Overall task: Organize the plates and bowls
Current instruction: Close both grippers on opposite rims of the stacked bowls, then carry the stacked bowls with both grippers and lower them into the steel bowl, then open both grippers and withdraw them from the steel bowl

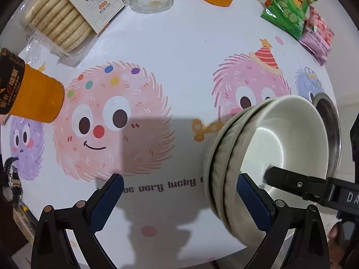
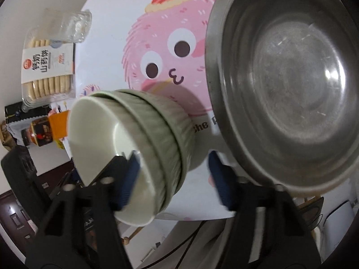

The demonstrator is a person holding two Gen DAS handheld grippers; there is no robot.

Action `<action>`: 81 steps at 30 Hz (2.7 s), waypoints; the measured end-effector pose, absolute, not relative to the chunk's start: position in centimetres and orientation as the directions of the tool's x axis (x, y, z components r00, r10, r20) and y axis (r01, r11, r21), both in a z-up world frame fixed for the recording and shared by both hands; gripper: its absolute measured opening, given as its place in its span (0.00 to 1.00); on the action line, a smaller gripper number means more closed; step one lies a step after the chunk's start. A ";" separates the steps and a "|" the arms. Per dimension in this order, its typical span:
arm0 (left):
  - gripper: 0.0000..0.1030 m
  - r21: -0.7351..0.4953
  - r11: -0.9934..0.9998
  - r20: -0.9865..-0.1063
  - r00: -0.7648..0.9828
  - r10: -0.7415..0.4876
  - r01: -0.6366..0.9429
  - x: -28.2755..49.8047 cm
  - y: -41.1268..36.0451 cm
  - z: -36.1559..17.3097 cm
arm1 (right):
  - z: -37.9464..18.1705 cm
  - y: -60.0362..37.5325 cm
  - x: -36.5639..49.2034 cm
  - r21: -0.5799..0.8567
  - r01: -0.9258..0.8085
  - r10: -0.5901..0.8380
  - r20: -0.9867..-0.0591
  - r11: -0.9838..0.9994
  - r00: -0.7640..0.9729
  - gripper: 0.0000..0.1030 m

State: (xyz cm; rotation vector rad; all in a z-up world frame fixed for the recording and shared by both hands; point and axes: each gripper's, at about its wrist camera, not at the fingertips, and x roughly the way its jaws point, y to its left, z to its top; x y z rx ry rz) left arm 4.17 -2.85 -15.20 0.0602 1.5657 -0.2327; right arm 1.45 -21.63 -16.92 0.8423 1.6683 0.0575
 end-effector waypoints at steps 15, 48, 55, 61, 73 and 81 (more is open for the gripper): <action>0.15 -0.133 0.954 -0.988 0.044 -0.150 0.268 4.2 -5.0 -12.8 | -15.6 -20.9 2.2 0.435 0.320 0.481 -0.873 0.842 -0.081 0.29; 0.15 -0.176 0.810 -0.953 0.108 -0.282 0.559 2.0 -18.3 -2.4 | -2.3 -31.9 -1.5 0.391 0.459 0.361 -0.919 0.798 0.157 0.28; 0.16 -0.182 0.818 -0.968 0.047 -0.247 0.546 0.9 -21.9 -7.8 | -6.2 -35.7 -2.7 0.347 0.485 0.344 -0.934 0.803 0.098 0.28; 0.16 -0.146 0.863 -0.985 0.014 -0.175 0.483 0.4 -22.9 -12.0 | -11.4 -37.3 -2.9 0.354 0.470 0.391 -0.920 0.808 0.022 0.26; 0.17 -0.090 0.905 -0.991 0.051 -0.122 0.416 0.5 -23.4 -12.9 | -13.9 -37.8 -2.0 0.371 0.428 0.416 -0.909 0.824 -0.013 0.26; 0.99 -0.027 0.945 -0.985 0.150 -0.080 0.326 0.8 -21.3 -9.0 | -12.3 -38.5 -2.6 0.441 0.435 0.453 -0.888 0.785 0.081 0.86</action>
